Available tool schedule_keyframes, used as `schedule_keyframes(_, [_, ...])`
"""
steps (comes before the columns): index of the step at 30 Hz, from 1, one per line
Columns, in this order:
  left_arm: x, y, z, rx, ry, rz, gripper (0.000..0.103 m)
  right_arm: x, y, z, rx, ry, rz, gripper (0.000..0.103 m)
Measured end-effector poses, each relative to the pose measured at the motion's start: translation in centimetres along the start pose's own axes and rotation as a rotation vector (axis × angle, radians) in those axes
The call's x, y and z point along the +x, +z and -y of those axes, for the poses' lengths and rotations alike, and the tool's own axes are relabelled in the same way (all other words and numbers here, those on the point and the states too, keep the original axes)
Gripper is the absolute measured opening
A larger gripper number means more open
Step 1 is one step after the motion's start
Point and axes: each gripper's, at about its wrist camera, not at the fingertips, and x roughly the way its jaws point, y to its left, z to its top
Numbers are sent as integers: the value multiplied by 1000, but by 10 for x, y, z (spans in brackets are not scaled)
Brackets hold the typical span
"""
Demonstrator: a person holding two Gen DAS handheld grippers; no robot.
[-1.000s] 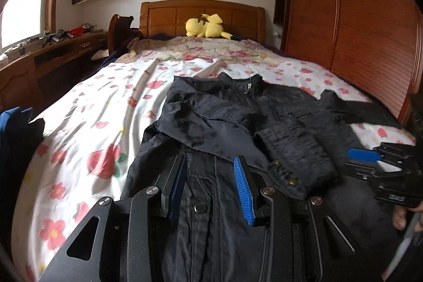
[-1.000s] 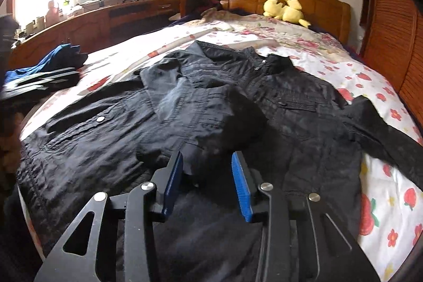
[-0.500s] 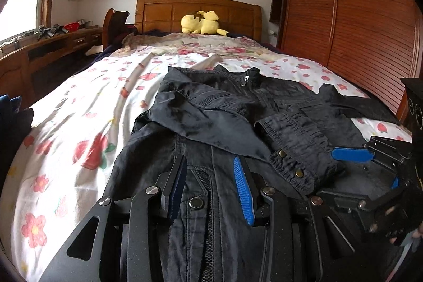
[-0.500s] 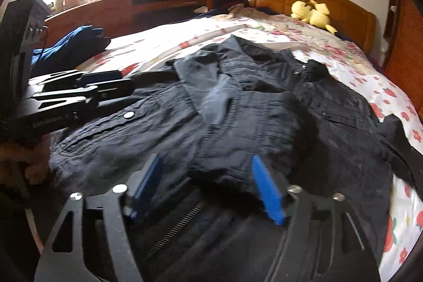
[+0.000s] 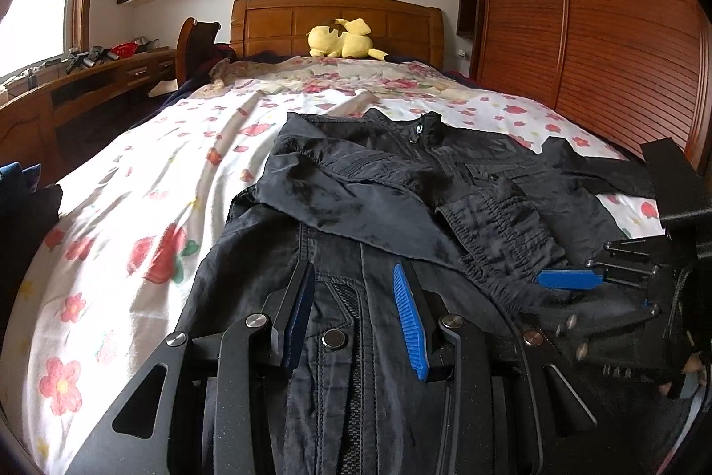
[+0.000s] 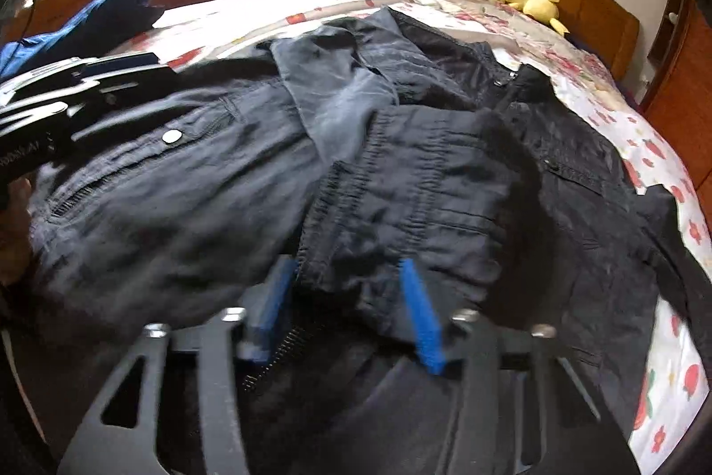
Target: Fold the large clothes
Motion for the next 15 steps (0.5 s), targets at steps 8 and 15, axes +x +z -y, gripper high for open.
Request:
schedule_keyframes(8, [1,1,1,10,-15,-9,38,-55,-5,42,159,-41,165,15])
schedule_keyframes(15, [0,1,1,10,-13,-6,38,-90,-23,66,282,-91,213,15])
